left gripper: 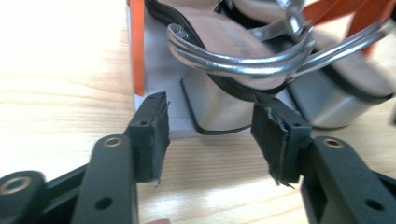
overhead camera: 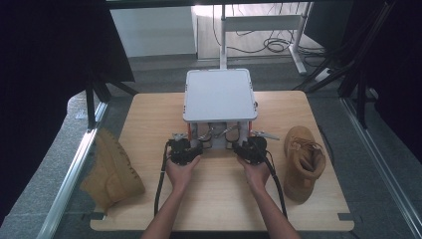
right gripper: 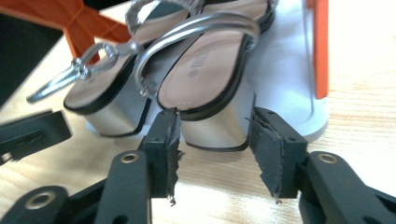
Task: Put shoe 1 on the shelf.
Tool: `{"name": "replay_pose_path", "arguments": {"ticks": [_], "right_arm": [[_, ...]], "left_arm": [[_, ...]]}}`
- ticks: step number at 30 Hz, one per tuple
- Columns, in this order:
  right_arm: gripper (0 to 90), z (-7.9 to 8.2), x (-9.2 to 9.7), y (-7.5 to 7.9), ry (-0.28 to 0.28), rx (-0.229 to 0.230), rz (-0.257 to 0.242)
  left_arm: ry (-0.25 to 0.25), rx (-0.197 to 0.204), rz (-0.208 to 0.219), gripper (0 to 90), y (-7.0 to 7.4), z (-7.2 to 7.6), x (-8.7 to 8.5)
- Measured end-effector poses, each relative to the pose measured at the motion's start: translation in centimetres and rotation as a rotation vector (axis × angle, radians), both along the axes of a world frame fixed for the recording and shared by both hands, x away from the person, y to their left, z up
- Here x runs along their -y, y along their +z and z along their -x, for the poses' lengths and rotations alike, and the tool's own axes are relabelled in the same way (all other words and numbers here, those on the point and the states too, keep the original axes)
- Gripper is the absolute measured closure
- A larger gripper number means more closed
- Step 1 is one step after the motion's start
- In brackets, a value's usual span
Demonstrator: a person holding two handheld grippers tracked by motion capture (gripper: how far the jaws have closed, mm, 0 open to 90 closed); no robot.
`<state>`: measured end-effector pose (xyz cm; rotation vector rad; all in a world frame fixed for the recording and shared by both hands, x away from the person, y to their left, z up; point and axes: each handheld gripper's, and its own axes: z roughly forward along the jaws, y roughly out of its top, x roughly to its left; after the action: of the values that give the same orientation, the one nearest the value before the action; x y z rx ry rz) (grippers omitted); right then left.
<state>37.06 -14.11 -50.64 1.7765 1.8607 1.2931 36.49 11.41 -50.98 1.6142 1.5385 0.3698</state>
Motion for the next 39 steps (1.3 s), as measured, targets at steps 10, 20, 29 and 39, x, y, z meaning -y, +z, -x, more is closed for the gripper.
{"name": "replay_pose_path", "arguments": {"ticks": [10,20,29,39], "right_arm": [[78.1,-0.5,0.1,-1.0,-0.031,-0.036,0.034],[89.2,-1.0,-0.3,-1.3,-0.046,-0.038,0.026],[89.3,-1.2,-0.6,-1.5,-0.055,-0.031,0.028],[89.2,-1.7,-1.6,-1.7,-0.05,-0.02,0.037]], "left_arm": [[0.009,-0.03,0.023,79.0,-1.3,-0.6,-1.1],[-0.039,-0.047,0.031,88.8,-1.9,-1.4,-0.2],[-0.041,-0.059,0.036,89.5,-2.0,-1.7,-0.2],[-0.043,-0.064,0.066,89.6,-2.1,-1.9,0.3]]}}
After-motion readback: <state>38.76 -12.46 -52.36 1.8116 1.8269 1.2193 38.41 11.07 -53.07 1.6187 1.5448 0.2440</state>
